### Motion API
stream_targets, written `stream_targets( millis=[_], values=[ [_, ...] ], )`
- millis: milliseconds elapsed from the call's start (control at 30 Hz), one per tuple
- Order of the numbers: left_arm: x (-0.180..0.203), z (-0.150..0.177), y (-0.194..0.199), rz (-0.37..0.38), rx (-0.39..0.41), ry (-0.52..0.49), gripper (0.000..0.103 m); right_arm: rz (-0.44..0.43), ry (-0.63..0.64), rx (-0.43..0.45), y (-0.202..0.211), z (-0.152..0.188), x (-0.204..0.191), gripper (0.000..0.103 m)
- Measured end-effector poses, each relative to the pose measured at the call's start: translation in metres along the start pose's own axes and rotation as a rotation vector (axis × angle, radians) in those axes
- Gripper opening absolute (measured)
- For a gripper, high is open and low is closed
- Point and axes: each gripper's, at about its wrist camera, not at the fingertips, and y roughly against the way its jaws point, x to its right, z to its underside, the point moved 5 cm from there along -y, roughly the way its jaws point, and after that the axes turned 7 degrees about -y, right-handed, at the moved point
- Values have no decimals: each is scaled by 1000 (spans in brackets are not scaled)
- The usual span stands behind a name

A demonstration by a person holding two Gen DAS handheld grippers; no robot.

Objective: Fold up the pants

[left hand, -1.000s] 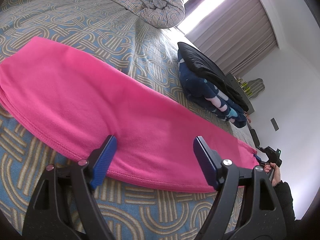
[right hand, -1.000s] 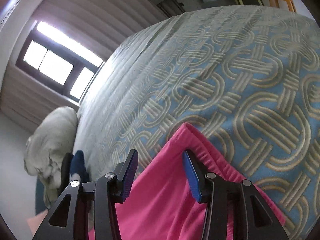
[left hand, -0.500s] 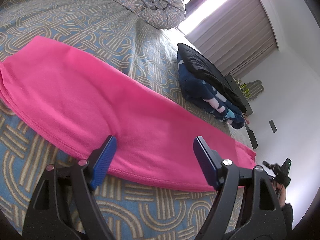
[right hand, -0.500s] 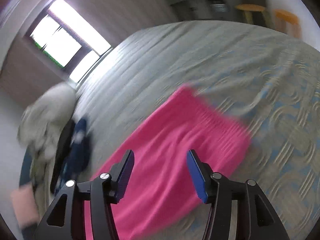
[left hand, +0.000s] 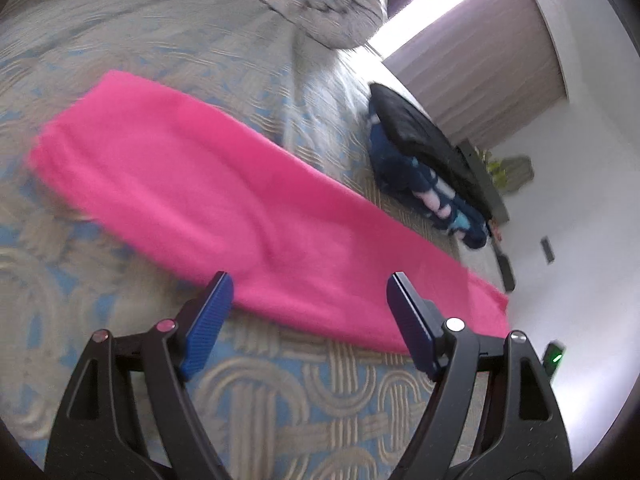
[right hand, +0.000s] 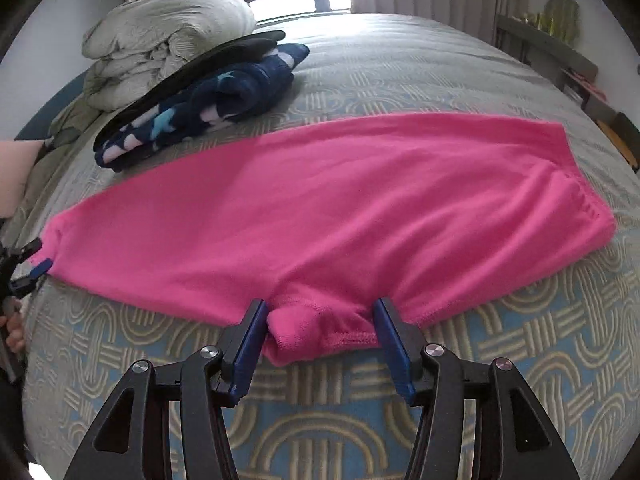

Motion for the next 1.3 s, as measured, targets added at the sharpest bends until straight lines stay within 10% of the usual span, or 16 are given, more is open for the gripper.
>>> stream_targets(
  millis=[233, 333, 867, 1033, 1300],
  values=[
    [-67, 9, 49, 227, 72, 496, 84, -21, 10, 64, -6, 1, 1, 56],
    [-77, 10, 44, 204, 82, 590, 84, -60, -15, 71, -2, 3, 8, 57],
    [-84, -38, -7, -37, 78, 589, 85, -387, -277, 94, 3, 1, 45, 57],
    [-92, -41, -6, -41, 104, 580, 84, -313, -218, 94, 4, 0, 34, 57],
    [-104, -43, -6, -135, 111, 490, 35, -364, -257, 94, 4, -1, 40, 57]
  ],
)
